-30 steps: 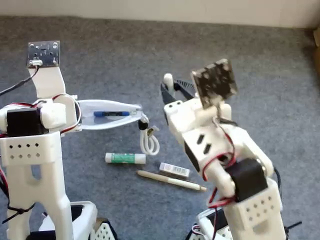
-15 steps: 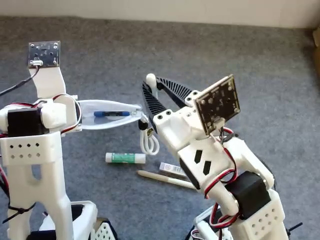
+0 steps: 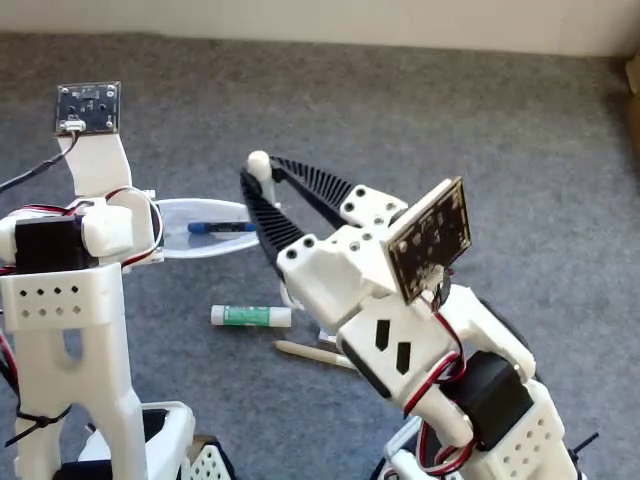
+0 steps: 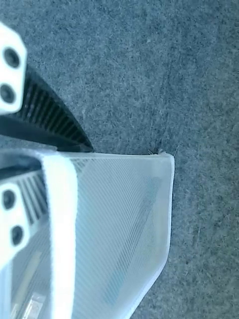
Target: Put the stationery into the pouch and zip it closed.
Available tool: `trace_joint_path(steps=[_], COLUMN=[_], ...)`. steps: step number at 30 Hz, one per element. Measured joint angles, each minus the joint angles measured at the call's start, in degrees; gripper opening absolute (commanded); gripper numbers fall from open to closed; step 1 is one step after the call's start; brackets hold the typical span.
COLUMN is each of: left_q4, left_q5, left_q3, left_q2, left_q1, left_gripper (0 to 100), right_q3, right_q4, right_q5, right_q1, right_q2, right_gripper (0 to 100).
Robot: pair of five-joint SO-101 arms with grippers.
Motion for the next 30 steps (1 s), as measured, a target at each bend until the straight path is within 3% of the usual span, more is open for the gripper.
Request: trace_joint_path(steps=[11,21,30], left_q4=[0.0,0.0,0.0], left_q5=[0.0,0.0,0.0], left_q3=[0.0,0.0,0.0], left_q2=[0.0,0.0,0.0], left_q1=[0.0,0.0,0.0], left_gripper=[1,1,1], right_q3=[0.0,2.8,14.1], right_q4=[-10.7,-21.0,-27.3], right_q5=[0.0,1.1,3.8], right_q1=[-7.3,-7.8,-7.8], right_q2=[0.0,2.5,5.5], right_gripper=[0.9,0.9,0.9])
